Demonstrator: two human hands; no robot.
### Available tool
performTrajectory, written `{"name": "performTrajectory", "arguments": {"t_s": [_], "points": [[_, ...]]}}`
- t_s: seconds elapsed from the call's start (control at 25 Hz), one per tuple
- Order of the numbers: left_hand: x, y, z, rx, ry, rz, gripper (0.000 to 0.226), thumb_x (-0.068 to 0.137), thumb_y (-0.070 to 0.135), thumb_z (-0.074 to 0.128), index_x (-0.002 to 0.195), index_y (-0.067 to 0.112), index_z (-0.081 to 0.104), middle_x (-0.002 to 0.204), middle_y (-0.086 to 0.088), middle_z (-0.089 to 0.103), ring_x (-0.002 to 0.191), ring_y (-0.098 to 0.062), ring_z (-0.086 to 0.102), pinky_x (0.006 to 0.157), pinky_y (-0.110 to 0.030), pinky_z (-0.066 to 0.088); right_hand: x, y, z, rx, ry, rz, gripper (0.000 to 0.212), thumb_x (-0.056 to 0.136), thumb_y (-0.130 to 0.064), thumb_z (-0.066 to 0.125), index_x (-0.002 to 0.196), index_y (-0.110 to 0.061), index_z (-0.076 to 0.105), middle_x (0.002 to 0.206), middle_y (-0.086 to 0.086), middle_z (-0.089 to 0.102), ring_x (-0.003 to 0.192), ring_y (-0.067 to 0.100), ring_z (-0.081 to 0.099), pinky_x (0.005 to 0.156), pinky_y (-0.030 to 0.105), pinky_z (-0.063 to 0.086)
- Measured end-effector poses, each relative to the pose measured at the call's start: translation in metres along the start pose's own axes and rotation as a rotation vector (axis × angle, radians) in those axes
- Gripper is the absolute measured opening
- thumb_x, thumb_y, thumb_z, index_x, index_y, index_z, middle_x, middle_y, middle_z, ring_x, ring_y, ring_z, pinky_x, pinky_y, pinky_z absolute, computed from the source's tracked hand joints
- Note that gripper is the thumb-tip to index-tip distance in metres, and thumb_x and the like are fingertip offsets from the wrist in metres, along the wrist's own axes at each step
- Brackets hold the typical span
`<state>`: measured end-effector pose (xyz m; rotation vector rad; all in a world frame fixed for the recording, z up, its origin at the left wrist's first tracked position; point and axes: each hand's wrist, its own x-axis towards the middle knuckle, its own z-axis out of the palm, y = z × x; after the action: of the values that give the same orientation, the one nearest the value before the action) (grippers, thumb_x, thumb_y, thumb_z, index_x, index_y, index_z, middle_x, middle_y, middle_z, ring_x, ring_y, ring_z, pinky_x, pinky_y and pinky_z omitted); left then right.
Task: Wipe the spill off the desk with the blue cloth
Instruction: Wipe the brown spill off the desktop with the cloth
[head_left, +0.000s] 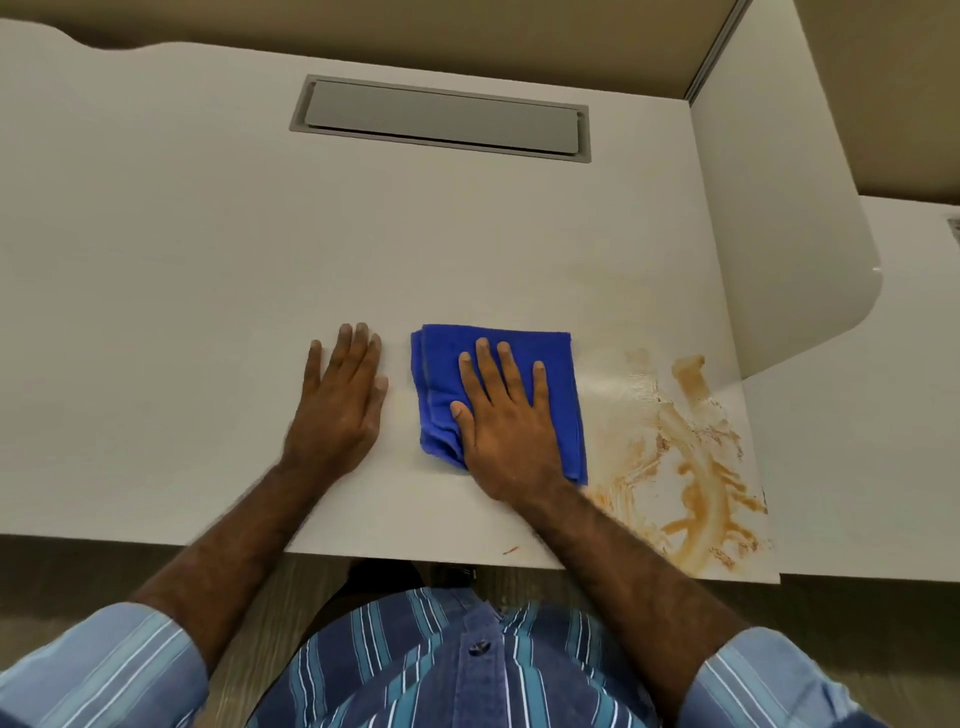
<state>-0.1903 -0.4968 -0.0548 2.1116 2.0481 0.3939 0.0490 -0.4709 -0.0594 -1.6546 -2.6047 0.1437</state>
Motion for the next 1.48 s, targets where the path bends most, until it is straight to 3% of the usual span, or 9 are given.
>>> {"name": "performTrajectory", "arguments": {"t_s": [0.2,0.36,0.52,0.68,0.8,1.04,1.24,1.48], "points": [[0.002,0.001,-0.001,0.009,-0.004,-0.025,0.060,0.111,0.031,0.027,0.163,0.003,0.028,0.174,-0.013,0.021,0.163,-0.029,0.014,0.132,-0.058,0.010,0.048,0.091,-0.017,-0.005,0.005,0.353,0.066,0.115,-0.051,0.020,0.173,-0.022,0.014,0.183,0.005,0.008,0.169,0.031,0.004,0.134,0.064,0.004],[0.003,0.004,-0.001,0.022,-0.003,-0.041,0.059,0.111,0.033,0.028,0.163,0.005,0.029,0.174,-0.011,0.022,0.163,-0.027,0.015,0.132,-0.056,0.009,0.082,0.094,-0.021,0.031,-0.021,0.457,0.065,0.115,-0.050,0.019,0.174,-0.024,0.011,0.183,0.009,0.004,0.169,0.035,0.001,0.133,0.066,0.004],[0.003,0.004,0.000,0.022,-0.008,-0.054,0.060,0.110,0.034,0.025,0.164,0.007,0.029,0.174,-0.010,0.022,0.163,-0.024,0.015,0.133,-0.053,0.008,0.071,0.037,-0.023,0.046,-0.065,0.328,0.064,0.115,-0.052,0.017,0.174,-0.029,0.005,0.183,0.005,-0.003,0.169,0.032,-0.005,0.134,0.063,0.000],[0.003,-0.001,0.000,0.003,-0.015,-0.046,0.064,0.109,0.037,0.017,0.165,0.007,0.026,0.174,-0.009,0.021,0.164,-0.022,0.013,0.134,-0.051,0.006,-0.018,-0.022,-0.007,0.050,-0.061,0.061,0.063,0.114,-0.051,0.016,0.173,-0.030,0.006,0.183,0.002,-0.004,0.169,0.030,-0.007,0.134,0.062,0.007],[0.005,-0.003,0.002,0.001,-0.014,-0.043,0.065,0.109,0.038,0.012,0.165,0.008,0.023,0.175,-0.007,0.017,0.164,-0.021,0.010,0.134,-0.051,0.005,-0.063,-0.038,0.002,0.037,-0.047,0.011,0.065,0.114,-0.054,0.020,0.173,-0.029,0.009,0.183,0.003,-0.001,0.170,0.030,-0.002,0.134,0.061,0.009],[0.003,-0.007,0.002,0.004,-0.047,0.005,0.067,0.107,0.034,0.009,0.164,0.003,0.023,0.174,-0.012,0.017,0.163,-0.030,0.015,0.132,-0.055,0.011,0.015,-0.048,-0.002,0.026,-0.026,0.016,0.073,0.111,-0.064,0.019,0.173,-0.027,0.012,0.183,0.004,0.004,0.170,0.030,0.002,0.133,0.066,0.006],[0.003,-0.006,-0.004,-0.044,0.005,-0.003,0.058,0.110,0.028,0.023,0.161,0.000,0.033,0.171,-0.014,0.028,0.161,-0.029,0.023,0.131,-0.056,0.017,0.121,-0.024,-0.009,0.013,-0.056,0.215,0.069,0.112,-0.062,0.023,0.173,-0.033,0.011,0.183,0.000,0.005,0.170,0.029,0.003,0.132,0.068,0.000],[0.005,-0.010,-0.010,-0.042,-0.059,0.032,0.064,0.111,0.038,0.025,0.162,0.001,0.029,0.173,-0.013,0.022,0.163,-0.029,0.015,0.132,-0.056,0.013,0.153,0.078,-0.031,0.148,-0.035,0.678,0.078,0.109,-0.067,0.025,0.174,-0.028,0.007,0.183,0.006,0.002,0.168,0.038,-0.002,0.130,0.072,0.001]]}}
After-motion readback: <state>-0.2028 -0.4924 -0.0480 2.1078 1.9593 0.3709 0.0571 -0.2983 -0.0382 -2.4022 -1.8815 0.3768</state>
